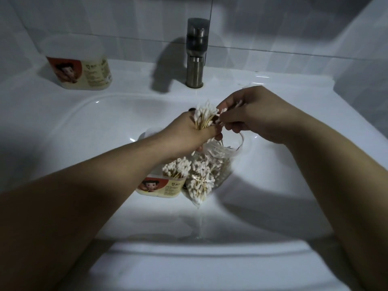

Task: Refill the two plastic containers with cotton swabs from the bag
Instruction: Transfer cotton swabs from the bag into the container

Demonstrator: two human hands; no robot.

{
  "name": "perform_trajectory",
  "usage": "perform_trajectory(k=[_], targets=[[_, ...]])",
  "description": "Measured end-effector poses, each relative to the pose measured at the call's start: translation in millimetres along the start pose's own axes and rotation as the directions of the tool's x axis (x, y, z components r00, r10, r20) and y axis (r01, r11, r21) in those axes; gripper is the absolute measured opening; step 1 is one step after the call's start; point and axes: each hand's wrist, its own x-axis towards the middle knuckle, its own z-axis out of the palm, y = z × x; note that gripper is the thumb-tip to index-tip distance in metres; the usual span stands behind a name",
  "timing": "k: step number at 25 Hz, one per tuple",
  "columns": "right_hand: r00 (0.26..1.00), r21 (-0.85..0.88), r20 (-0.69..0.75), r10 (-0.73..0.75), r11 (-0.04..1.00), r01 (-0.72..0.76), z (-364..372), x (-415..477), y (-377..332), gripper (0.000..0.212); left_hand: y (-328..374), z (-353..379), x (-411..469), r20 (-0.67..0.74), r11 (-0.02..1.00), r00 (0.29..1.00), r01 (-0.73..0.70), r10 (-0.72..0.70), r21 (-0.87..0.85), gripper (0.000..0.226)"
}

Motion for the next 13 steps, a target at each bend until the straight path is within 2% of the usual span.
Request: perform_trajectory(k=[13], targets=[[0.975, 0.159, -0.218, 0.033, 0.987, 0.002, -12.9, 6.0, 3.0, 0.009, -5.3, -3.2, 5.2, -0.048, 0.995, 0.994, 0.101, -0.102, -0.024, 0.024]])
